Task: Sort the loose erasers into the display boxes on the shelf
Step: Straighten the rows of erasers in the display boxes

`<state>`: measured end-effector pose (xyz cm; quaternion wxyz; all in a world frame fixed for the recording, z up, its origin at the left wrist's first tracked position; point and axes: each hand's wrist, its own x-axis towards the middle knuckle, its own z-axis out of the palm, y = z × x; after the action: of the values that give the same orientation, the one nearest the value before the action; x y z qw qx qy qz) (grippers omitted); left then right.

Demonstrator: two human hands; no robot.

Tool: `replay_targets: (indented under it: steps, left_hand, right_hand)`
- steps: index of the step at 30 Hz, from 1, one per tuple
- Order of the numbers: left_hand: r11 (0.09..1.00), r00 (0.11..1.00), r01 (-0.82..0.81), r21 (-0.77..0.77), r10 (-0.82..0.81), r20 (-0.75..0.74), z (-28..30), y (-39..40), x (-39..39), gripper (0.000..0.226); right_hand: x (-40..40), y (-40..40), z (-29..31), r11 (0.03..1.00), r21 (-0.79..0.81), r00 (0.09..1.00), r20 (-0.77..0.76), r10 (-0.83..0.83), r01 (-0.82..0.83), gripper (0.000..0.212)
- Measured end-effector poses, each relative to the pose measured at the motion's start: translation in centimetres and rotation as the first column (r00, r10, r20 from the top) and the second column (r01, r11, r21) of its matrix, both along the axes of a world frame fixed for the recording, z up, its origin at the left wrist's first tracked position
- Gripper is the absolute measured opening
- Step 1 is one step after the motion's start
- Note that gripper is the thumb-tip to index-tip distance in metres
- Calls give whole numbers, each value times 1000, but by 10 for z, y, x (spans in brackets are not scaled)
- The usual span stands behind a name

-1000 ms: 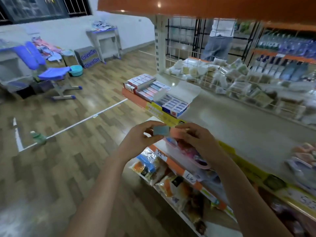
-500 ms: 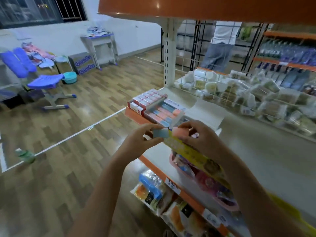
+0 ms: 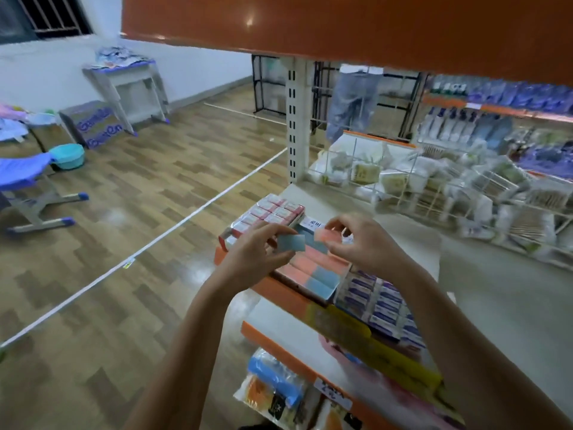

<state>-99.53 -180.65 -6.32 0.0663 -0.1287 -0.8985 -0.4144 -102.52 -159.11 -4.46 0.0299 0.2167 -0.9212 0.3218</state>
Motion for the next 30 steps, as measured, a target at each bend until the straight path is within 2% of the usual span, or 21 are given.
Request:
replay_targets:
  steps: [6, 13, 17, 22, 30]
  left_hand:
    - [977, 982, 169, -128, -178, -60, 0, -23, -57, 35]
    - [910, 928, 334, -247, -363, -82, -7, -24, -100, 37]
    - [847, 904, 388, -364, -426, -28, -6, -20, -108, 36]
    - [792, 888, 424, -439, -458, 31, -6, -17, -117, 35]
    - [741, 881, 426, -519, -471, 49, -12, -12, -121, 37]
  right_hand:
    - [-21, -28, -5, 983, 131, 982, 126, -142, 125, 26]
    - [-25, -41, -20, 902, 363, 957, 79, -279, 233, 25]
    - [-22, -47, -24, 849, 413, 933, -2, -361, 330, 22]
    - [-19, -56, -22, 791, 469, 911, -85, -403, 393, 21]
    - [-16, -59, -23, 777, 450, 888, -89, -451, 440, 11]
